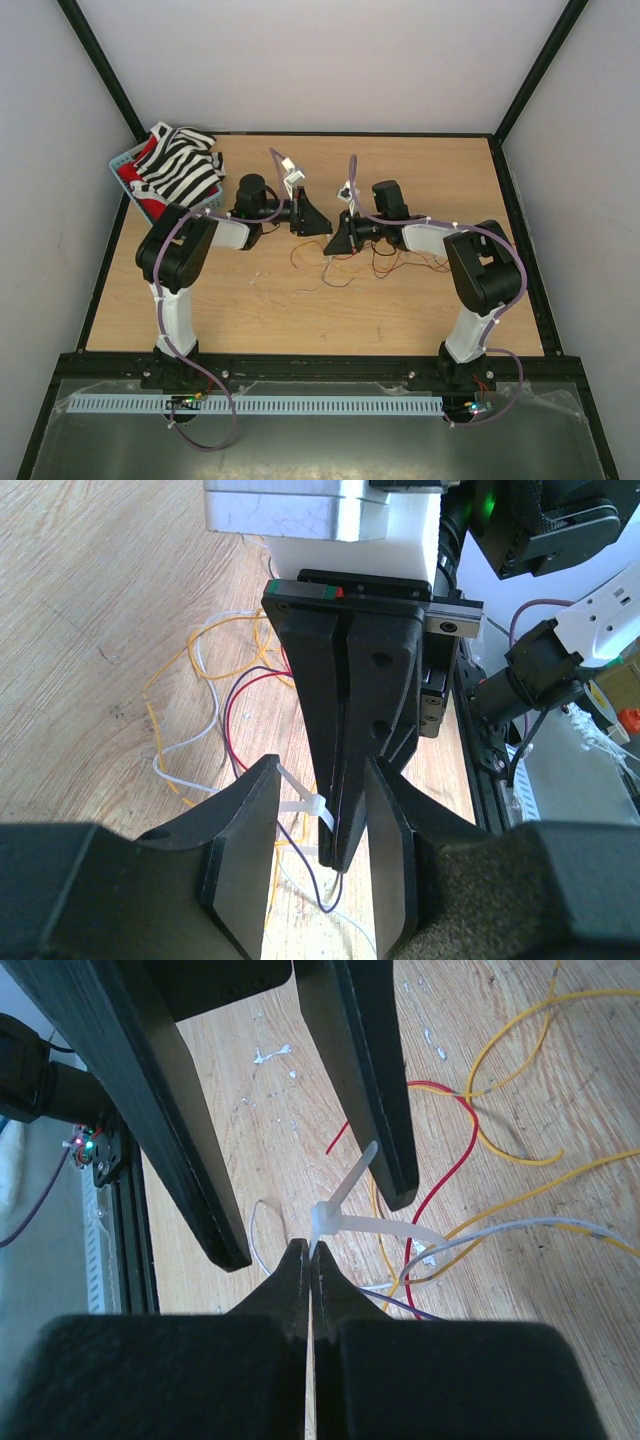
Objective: Zip-tie the wires
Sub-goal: Tie the cable at the center of the board.
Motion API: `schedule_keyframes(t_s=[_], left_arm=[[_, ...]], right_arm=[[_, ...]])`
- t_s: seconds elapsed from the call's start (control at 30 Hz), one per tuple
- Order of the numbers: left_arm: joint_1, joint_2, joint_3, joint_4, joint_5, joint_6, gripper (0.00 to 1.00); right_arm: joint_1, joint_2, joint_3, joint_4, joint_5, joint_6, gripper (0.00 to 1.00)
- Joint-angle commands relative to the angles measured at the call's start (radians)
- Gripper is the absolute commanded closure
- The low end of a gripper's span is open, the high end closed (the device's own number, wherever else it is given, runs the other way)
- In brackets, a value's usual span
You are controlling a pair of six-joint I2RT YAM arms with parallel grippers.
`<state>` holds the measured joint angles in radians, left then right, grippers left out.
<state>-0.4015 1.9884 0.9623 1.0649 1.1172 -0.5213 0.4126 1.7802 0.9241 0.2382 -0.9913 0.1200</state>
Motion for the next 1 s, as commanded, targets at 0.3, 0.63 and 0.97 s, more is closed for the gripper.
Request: schedule_keyframes(t_s=[0.3, 0.63, 0.97], left_arm=[[0.024, 0.007, -0.029, 0.050, 0.015, 0.022, 0.56], [0.070, -0.019, -0.081, 0.115, 0.018, 0.025, 0.54], [0.036, -0.052, -0.191, 0.277, -0.065, 0.186, 0.48]], right_arm=[[-0.005, -0.080, -0.032, 0.054, 0.045, 0.023, 1.00], [-0.031, -0.104, -0.058, 0.067, -0.022, 0.018, 1.00], [-0.039, -0.101, -0.059, 0.068, -0.196, 0.000, 1.00]])
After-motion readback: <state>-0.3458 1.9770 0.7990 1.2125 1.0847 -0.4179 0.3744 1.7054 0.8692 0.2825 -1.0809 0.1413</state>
